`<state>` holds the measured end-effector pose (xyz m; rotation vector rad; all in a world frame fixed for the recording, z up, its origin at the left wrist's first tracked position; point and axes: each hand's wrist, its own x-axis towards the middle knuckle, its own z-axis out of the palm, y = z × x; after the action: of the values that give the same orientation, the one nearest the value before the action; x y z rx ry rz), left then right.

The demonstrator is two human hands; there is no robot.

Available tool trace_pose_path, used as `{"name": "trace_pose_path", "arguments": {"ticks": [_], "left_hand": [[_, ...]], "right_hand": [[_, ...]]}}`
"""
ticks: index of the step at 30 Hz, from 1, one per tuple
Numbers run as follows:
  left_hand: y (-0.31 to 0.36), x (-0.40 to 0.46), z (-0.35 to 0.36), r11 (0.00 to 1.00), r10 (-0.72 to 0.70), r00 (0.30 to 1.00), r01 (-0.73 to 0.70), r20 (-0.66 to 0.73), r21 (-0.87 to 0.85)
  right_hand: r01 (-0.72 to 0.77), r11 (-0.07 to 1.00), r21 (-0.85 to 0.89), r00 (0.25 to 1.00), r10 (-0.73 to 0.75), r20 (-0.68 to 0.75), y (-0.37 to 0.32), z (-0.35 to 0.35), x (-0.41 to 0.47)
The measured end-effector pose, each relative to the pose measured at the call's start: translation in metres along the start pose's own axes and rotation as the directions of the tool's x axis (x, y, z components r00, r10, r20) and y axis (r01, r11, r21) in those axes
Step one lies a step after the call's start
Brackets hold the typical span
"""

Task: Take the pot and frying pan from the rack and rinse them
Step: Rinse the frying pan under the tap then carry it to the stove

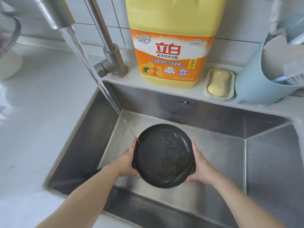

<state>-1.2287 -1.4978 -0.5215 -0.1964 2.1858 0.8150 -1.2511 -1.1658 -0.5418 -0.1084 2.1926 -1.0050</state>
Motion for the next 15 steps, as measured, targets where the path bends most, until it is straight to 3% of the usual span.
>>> {"name": "trace_pose_path", "arguments": {"ticks": [3,9,15], "left_hand": [[0.004,-0.002,-0.003,0.998,0.044,0.999,-0.043,0.017,-0.047],[0.034,-0.015,-0.028,0.996,0.091,0.996,-0.092,0.019,0.017],[0.07,-0.048,-0.077,0.989,0.116,0.983,-0.128,0.143,0.075]], "right_hand": [[0.006,0.997,0.074,1.0,-0.005,-0.02,0.0,0.001,-0.003],[0.001,0.975,0.221,0.998,0.013,-0.061,-0.011,-0.024,-0.03],[0.003,0.951,0.309,0.999,0.01,-0.038,-0.045,-0.041,-0.076]]}}
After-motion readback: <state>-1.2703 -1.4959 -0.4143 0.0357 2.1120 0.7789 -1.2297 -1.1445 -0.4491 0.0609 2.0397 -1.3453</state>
